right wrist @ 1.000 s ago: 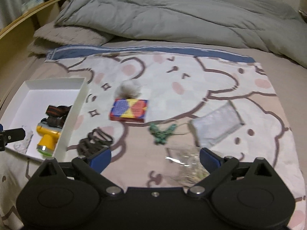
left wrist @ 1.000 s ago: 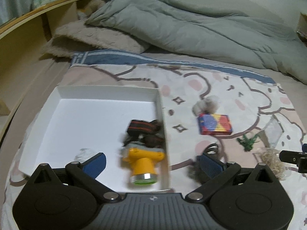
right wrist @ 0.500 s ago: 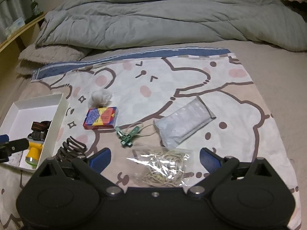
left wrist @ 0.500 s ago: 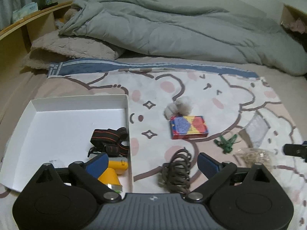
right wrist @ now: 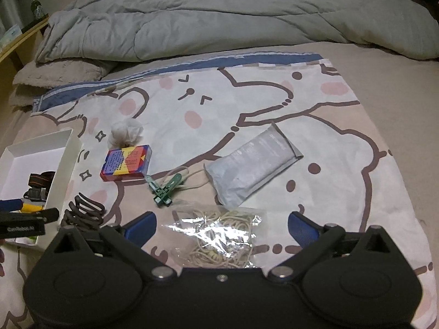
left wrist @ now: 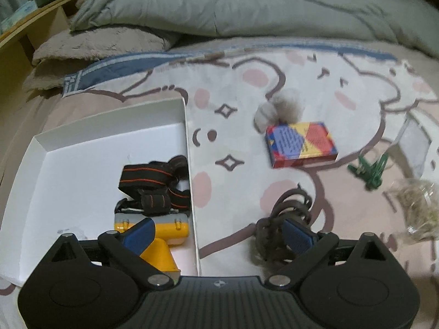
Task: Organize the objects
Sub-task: 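Move the left tool to the dark coiled hair clip and grasp it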
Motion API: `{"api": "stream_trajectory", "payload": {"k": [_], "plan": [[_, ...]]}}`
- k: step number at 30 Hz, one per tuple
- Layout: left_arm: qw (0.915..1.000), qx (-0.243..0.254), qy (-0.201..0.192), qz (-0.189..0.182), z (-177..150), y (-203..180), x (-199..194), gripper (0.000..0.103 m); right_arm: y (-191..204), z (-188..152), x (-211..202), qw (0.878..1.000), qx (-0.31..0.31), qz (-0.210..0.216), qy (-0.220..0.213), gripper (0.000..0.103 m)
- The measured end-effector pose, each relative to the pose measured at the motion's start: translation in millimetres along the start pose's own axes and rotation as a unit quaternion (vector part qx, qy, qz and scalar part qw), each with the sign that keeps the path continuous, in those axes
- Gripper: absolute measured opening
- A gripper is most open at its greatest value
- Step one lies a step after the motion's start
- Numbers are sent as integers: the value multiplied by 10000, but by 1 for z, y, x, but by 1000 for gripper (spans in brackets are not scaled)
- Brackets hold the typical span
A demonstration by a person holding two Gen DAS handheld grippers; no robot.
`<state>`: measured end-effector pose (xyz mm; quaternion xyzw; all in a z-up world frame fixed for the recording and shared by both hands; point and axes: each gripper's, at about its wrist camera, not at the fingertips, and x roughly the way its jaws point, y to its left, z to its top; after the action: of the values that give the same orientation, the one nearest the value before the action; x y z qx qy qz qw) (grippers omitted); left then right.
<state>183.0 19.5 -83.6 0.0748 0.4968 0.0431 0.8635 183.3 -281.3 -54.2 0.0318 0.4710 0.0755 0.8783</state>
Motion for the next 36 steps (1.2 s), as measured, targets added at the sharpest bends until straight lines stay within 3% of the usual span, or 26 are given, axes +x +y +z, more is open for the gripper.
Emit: {"api": "stream_trajectory", "payload": {"k": [4, 9, 19, 29, 36], "plan": [[10000, 90, -6, -13, 0, -7, 4, 98, -2, 1, 2, 10000, 45, 35, -5, 103], [9981, 132, 8, -608, -1, -23, -3, 98, -7, 2, 2, 9998, 124, 164, -71, 103], [9913, 56, 265, -1286, -4, -54, 5, 87, -8, -4, 22, 9989, 197, 383, 171, 103], [9849, -358, 539, -1603, -6, -63, 15, 58, -5, -9, 61, 9961, 534, 329, 623, 103], [9861, -244, 503, -1565, -5, -67, 12, 50, 4, -7, 84, 9951, 540, 75, 824, 103]]}}
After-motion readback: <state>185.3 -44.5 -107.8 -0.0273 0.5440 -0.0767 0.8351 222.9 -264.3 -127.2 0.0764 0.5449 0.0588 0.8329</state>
